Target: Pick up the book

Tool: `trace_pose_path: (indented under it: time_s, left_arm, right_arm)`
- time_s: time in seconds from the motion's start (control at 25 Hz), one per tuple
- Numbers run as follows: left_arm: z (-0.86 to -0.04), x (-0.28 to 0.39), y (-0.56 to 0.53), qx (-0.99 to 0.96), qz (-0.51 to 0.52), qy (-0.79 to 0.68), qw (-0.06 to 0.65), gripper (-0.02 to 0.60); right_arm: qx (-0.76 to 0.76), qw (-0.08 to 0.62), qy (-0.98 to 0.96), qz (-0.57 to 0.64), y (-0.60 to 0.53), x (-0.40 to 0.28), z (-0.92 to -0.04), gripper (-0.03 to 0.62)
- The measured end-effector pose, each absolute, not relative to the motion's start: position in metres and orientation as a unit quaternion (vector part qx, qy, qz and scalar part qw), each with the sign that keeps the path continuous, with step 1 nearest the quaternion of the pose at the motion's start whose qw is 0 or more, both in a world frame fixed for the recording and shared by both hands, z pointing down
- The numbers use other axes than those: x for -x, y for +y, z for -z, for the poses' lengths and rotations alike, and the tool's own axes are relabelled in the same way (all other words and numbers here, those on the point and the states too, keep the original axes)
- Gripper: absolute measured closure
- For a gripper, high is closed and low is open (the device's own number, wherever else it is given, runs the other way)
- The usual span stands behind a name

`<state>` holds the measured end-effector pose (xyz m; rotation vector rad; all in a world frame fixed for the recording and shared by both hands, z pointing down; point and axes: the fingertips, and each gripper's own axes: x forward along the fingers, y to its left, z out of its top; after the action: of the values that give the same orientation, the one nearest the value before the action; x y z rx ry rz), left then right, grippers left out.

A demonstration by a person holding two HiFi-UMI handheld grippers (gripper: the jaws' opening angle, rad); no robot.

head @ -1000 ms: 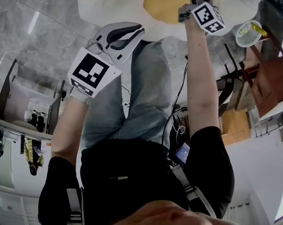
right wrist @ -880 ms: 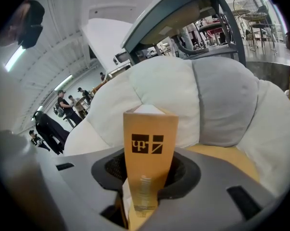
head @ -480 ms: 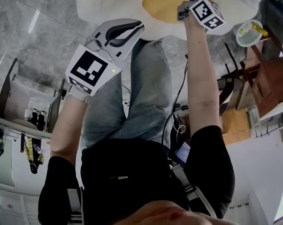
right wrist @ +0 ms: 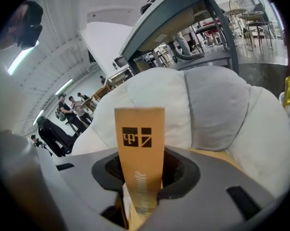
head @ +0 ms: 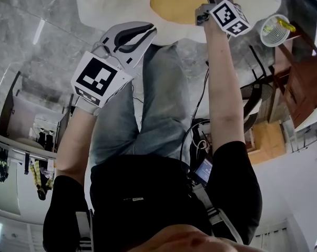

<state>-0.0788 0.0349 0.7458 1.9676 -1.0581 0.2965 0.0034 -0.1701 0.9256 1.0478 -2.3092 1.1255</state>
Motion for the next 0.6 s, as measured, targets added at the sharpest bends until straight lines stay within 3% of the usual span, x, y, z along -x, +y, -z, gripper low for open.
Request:
trace_pose_path:
  time_s: [0.6]
  left_arm:
    - [-0.659,-0.005,0.038,-0.824,-0.119,-0.404,0.379,0.565]
  right_arm:
    - [-0.385,0.122,-0.821,-0.402,-0.141,-0.118,-0.789,0.433]
